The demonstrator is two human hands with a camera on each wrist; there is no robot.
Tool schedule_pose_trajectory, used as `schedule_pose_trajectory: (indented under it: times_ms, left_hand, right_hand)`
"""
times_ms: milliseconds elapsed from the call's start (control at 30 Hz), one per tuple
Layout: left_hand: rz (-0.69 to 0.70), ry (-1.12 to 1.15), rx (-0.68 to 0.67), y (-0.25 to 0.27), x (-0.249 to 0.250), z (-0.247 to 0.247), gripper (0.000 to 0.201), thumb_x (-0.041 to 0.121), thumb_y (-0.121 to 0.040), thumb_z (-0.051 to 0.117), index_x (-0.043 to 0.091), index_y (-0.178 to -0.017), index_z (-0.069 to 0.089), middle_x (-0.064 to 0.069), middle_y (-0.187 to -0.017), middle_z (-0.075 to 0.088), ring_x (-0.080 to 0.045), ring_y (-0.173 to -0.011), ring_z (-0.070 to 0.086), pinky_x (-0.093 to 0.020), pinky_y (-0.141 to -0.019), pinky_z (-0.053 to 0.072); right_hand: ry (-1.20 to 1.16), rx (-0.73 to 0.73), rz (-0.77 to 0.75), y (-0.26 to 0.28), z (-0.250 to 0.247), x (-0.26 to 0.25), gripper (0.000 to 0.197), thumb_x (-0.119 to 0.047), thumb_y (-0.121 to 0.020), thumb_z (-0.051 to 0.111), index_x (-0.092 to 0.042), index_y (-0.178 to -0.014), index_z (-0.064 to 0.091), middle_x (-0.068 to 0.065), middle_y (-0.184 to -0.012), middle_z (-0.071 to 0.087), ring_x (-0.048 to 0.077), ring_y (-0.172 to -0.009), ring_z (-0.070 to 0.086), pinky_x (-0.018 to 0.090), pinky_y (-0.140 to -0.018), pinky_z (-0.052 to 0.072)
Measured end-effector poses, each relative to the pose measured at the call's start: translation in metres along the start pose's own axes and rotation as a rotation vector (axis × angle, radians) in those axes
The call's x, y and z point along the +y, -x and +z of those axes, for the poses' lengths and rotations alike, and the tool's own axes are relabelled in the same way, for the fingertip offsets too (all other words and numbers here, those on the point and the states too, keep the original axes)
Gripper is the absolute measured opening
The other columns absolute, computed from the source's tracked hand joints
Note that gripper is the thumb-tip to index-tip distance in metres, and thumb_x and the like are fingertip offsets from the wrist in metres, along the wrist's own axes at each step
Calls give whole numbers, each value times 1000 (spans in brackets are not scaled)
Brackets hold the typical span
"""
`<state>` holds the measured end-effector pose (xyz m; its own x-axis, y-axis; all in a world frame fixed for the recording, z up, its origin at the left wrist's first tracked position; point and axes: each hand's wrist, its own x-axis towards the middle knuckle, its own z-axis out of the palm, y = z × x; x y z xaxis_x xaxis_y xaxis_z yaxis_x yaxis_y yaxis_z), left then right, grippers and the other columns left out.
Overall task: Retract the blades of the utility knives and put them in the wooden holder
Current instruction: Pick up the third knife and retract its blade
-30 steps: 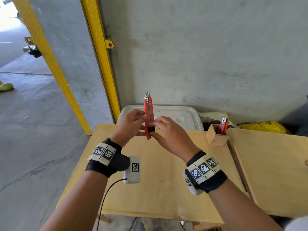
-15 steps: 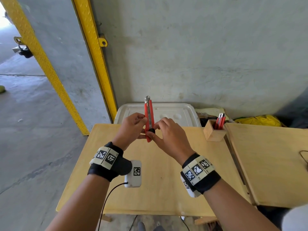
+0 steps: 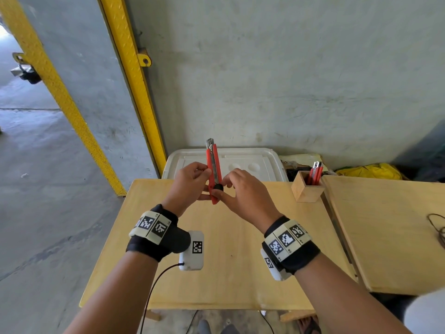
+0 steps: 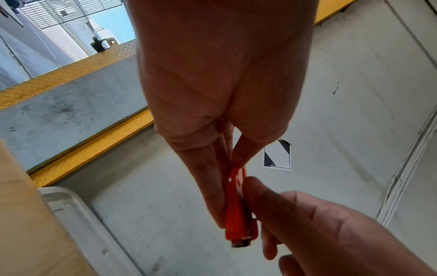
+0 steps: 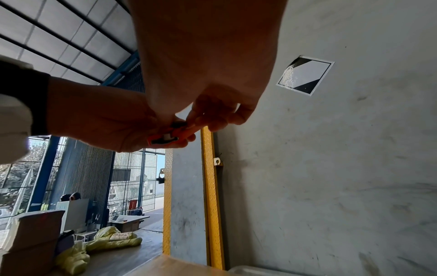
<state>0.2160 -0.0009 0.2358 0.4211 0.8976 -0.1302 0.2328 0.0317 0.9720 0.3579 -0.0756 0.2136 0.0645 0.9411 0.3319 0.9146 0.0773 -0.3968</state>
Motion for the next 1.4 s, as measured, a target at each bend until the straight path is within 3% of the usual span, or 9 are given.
schedule_pose_trajectory:
  times_ms: [100,300,433,667,867,967,1100,1267,1400]
  left_hand:
    - [-6,-7,-9,1,-2,2,21,18,-100,50,4,-113,58,-15,-96,73,-24,-73,75,-39,-65,63]
    - [-3,12,-6,1,-1,0,20,16,-100,50,2,-111,58,-15,-92,74,-21,-70,75,-37,-62,63]
    - [4,8,-10,1,-1,1,20,17,-100,50,3,-111,58,-16,-94,73,-22,-72,76,-38,-63,63]
    - [7,19,-19,4,-5,7,19,17,-100,49,3,-111,56,-17,-96,72,-27,-73,75,-42,-64,63]
    - [19,20,-56,7,-9,6,22,17,-100,50,2,-114,57,-17,-97,73,-27,-77,76,-45,-70,63]
    - [23,28,-76,9,-10,4,21,14,-99,50,2,-113,60,-16,-95,73,-26,-79,76,-45,-69,63]
    - [18,-13,-118,11,-11,2,19,12,-99,50,5,-111,63,-20,-101,70,-29,-82,75,-40,-65,64]
    - [15,-40,-150,12,-17,-5,21,14,-99,52,5,-114,64,-20,-103,71,-30,-85,75,-43,-69,63]
    - [6,-38,-175,11,-20,-12,22,16,-99,51,6,-115,64,-17,-101,73,-27,-83,75,-40,-69,63]
  right_hand:
    - [-1,10,45,3,3,-1,39,-55,-85,61,-18,-98,59,-8,-92,57,8,-78,51,25,-64,47]
    - [-93,-74,-90,0,-6,6,37,-41,-87,66,-23,-118,60,-11,-106,57,0,-83,48,17,-67,43]
    - [-5,-48,-131,-1,-3,9,29,-42,-89,64,-23,-110,66,-10,-101,62,4,-76,51,18,-63,41]
    - [-30,89,95,11,14,4,36,-54,-87,60,-18,-85,57,-13,-76,48,4,-57,42,16,-50,29]
    - [-157,94,165,7,7,10,35,-60,-85,57,-26,-82,55,-16,-71,51,3,-61,50,17,-52,36]
    - [-253,141,190,1,2,16,30,-54,-90,55,-26,-96,63,-16,-84,61,1,-72,57,17,-59,45]
    - [-536,56,313,-9,2,19,33,-47,-93,54,-24,-114,64,-11,-100,67,2,-87,63,20,-73,49]
    - [-700,21,324,-15,6,13,18,-29,-96,57,-18,-105,69,-7,-88,72,3,-75,69,17,-67,48]
    - [-713,29,322,-17,8,7,10,-27,-94,60,-22,-98,68,-8,-85,71,3,-74,69,27,-71,56]
